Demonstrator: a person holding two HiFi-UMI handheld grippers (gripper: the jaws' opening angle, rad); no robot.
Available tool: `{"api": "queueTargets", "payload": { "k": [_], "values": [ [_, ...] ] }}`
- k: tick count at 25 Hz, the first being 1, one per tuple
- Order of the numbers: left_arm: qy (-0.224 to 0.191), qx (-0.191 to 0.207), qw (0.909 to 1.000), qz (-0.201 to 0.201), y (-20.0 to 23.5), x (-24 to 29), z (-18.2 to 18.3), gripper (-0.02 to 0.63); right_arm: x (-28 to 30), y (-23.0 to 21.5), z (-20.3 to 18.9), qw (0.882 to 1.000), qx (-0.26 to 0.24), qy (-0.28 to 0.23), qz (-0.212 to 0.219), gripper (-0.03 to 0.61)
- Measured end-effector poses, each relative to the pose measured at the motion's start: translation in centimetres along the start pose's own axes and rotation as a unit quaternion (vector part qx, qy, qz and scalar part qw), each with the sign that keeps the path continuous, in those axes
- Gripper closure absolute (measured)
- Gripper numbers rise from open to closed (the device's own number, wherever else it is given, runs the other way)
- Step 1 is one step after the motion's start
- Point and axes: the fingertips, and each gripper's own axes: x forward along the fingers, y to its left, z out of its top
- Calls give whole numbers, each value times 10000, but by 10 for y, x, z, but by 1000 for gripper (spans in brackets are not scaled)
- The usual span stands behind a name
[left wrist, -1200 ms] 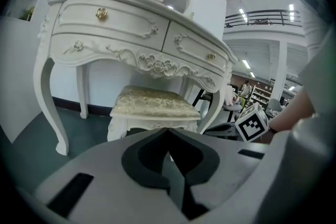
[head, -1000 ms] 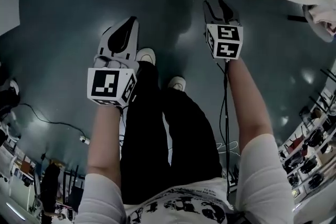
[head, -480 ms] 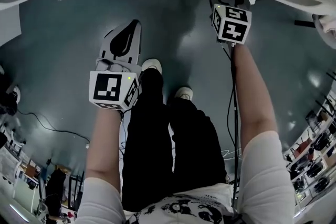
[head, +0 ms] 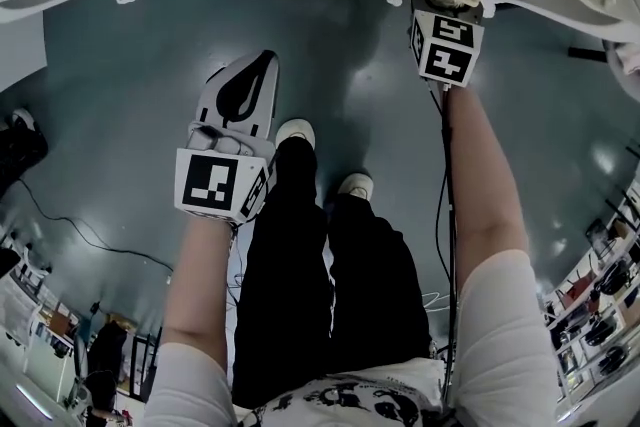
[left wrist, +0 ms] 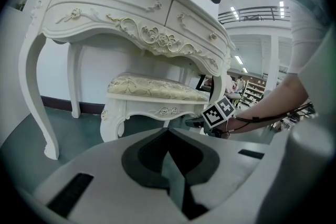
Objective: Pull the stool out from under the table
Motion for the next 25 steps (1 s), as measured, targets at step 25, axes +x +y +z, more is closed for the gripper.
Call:
{"api": "queueTargets", "payload": {
  "k": [25],
  "values": [
    [233, -62, 9996, -174, -74, -62, -48, 597, -95, 54, -80, 9965, -423, 349, 624, 311]
  ]
}}
